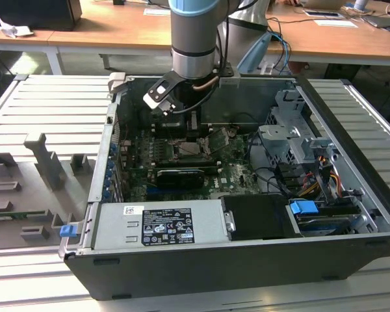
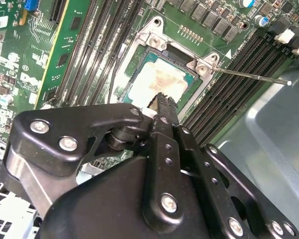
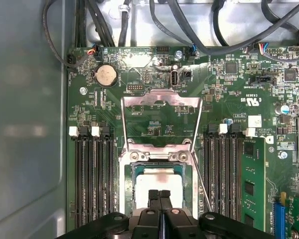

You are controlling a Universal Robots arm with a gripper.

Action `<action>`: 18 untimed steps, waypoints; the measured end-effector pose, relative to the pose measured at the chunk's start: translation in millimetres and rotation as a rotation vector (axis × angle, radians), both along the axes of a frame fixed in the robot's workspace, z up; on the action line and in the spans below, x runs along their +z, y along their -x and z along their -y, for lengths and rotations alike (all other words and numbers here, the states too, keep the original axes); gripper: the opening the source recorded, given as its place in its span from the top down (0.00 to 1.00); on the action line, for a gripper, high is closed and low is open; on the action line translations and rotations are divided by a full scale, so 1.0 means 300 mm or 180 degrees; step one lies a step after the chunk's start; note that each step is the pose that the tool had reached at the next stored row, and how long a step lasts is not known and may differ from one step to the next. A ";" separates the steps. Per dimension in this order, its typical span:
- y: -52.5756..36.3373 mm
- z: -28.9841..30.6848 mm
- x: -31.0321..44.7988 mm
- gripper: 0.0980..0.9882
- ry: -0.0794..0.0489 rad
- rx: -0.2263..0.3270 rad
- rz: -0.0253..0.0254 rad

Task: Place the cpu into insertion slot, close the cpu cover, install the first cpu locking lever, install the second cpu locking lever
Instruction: 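Close the cpu cover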

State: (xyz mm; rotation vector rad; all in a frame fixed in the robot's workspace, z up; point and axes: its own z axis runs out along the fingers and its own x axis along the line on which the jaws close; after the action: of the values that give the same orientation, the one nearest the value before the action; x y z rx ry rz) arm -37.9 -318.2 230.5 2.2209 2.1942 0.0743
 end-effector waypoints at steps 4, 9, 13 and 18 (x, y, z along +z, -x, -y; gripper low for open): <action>-0.026 0.000 0.009 0.99 0.0001 -0.0001 -0.0010; -0.046 -0.004 0.045 0.99 0.0001 0.0001 -0.0010; -0.047 -0.004 0.114 0.99 0.0001 0.0001 -0.0008; -0.069 -0.004 0.115 0.99 0.0001 0.0007 -0.0003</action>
State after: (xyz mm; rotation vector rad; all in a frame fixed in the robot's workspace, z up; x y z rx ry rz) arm -17.1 -317.0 265.1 2.2187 2.1972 0.0731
